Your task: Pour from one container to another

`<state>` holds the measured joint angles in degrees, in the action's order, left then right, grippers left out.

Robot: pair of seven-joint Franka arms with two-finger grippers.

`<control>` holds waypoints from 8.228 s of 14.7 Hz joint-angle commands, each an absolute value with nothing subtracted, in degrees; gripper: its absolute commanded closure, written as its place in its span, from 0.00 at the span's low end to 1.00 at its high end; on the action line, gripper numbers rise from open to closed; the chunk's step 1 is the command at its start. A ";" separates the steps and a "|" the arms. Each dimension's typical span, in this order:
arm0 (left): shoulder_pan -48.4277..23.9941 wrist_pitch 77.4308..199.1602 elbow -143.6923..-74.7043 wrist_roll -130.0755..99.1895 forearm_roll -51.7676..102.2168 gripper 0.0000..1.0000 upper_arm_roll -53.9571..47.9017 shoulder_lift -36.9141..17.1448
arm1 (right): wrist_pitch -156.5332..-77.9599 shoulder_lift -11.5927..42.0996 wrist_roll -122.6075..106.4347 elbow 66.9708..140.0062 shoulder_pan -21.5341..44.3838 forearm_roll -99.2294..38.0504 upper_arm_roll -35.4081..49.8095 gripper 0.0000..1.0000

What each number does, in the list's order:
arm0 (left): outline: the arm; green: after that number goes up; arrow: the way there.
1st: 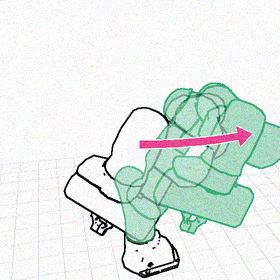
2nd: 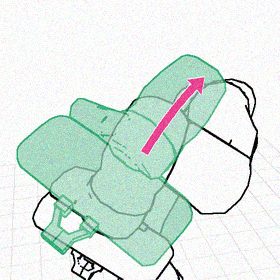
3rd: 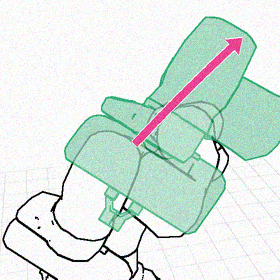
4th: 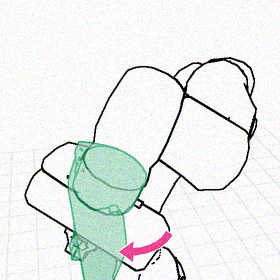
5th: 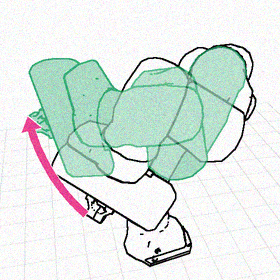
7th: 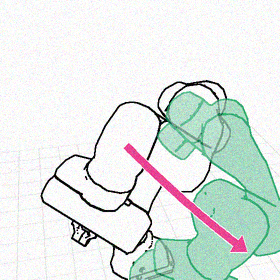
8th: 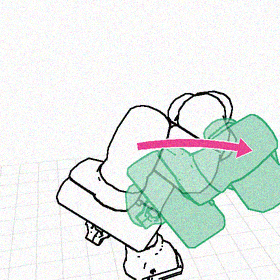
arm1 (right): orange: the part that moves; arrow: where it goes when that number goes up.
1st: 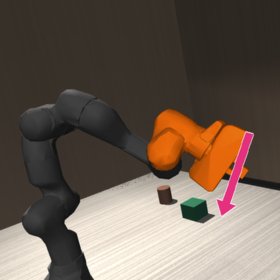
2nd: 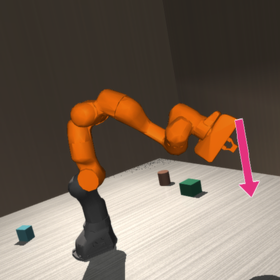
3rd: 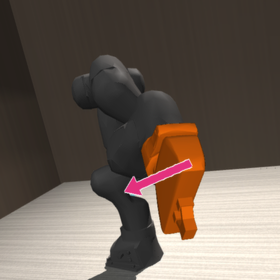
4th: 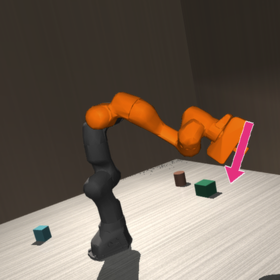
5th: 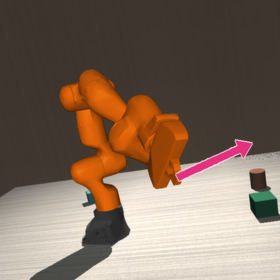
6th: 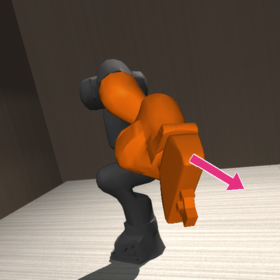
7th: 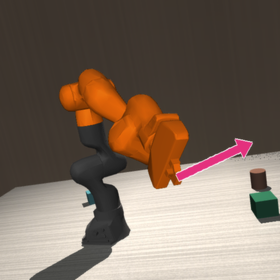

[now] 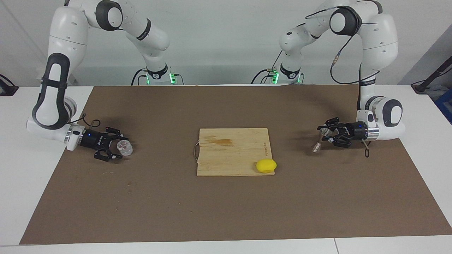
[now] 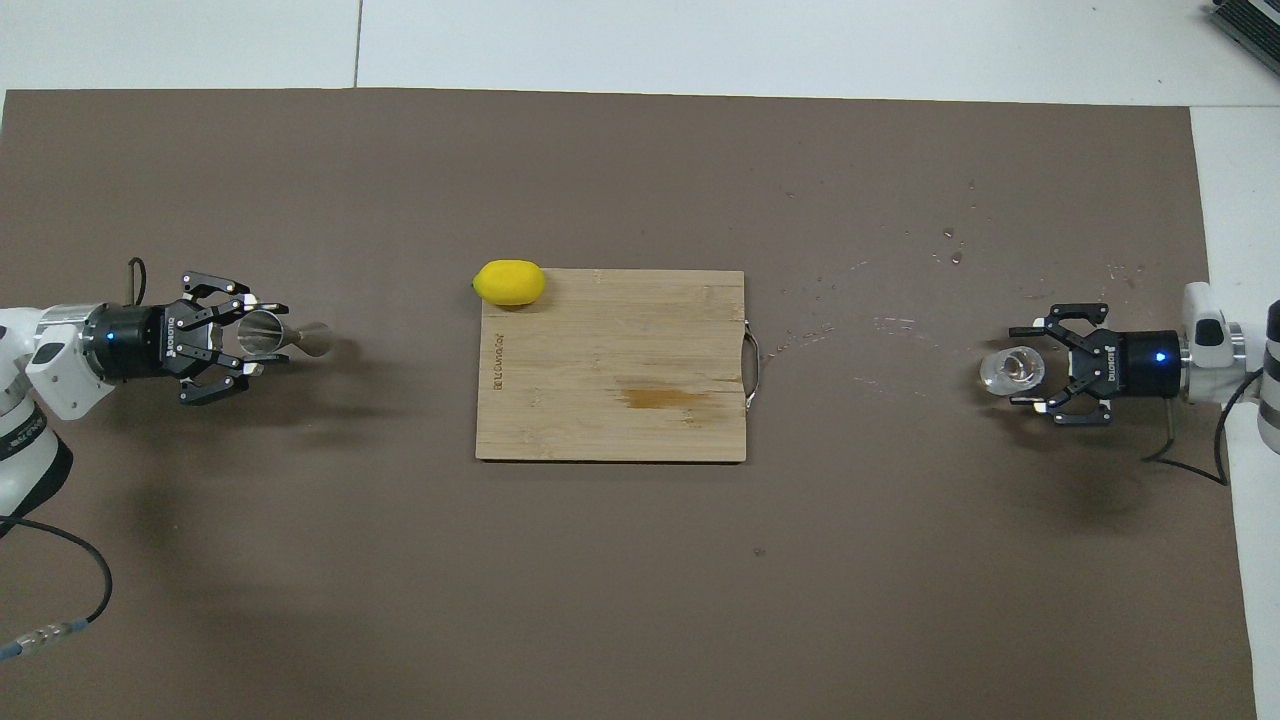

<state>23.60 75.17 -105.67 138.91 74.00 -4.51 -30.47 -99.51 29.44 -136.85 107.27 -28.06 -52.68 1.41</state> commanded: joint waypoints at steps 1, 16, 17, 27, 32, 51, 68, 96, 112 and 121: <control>20.58 75.06 -110.90 135.63 75.23 0.94 -3.69 -24.27 | -100.28 29.53 -138.52 107.93 -28.57 -52.03 1.76 0.10; 0.01 93.59 -125.24 132.54 89.11 0.95 -3.78 -10.46 | -100.28 29.44 -138.43 107.93 -28.74 -52.12 1.85 0.83; -1.48 95.00 -125.33 132.54 90.25 0.95 -3.78 -10.11 | -100.02 29.44 -138.43 107.76 -28.74 -52.12 1.85 0.84; -12.39 108.09 -126.56 134.38 100.98 0.94 -3.78 -10.55 | -98.79 25.06 -138.44 106.35 -27.08 -51.06 1.84 1.00; -15.12 110.13 -127.44 139.99 108.35 0.93 -3.78 -11.86 | -98.00 21.45 -133.69 106.96 -24.97 -52.02 2.37 1.00; -17.49 110.13 -124.98 153.54 115.31 0.88 -3.69 -20.13 | -102.03 12.84 -124.20 112.59 -9.15 -62.49 2.29 1.00; -15.30 108.99 -124.54 154.16 115.31 0.00 -3.69 -20.48 | -111.18 10.55 -116.29 113.47 2.99 -65.48 1.67 1.00; 30.13 82.29 -122.44 140.37 60.05 0.00 -2.90 0.78 | -130.43 12.13 -103.63 110.83 19.95 -68.03 1.41 1.00; 25.14 93.51 -107.40 109.65 24.53 0.00 -3.69 3.60 | -134.56 13.97 -100.72 108.72 25.56 -67.15 -1.83 1.00; 17.41 93.87 -105.73 59.38 13.28 0.00 -4.57 6.84 | -134.56 15.21 -96.16 106.35 32.07 -64.25 -8.34 1.00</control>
<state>18.90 94.58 -105.93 69.84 16.31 -4.62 4.58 -134.04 14.20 -99.03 108.30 30.09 -65.72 -6.52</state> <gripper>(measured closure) 0.000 0.493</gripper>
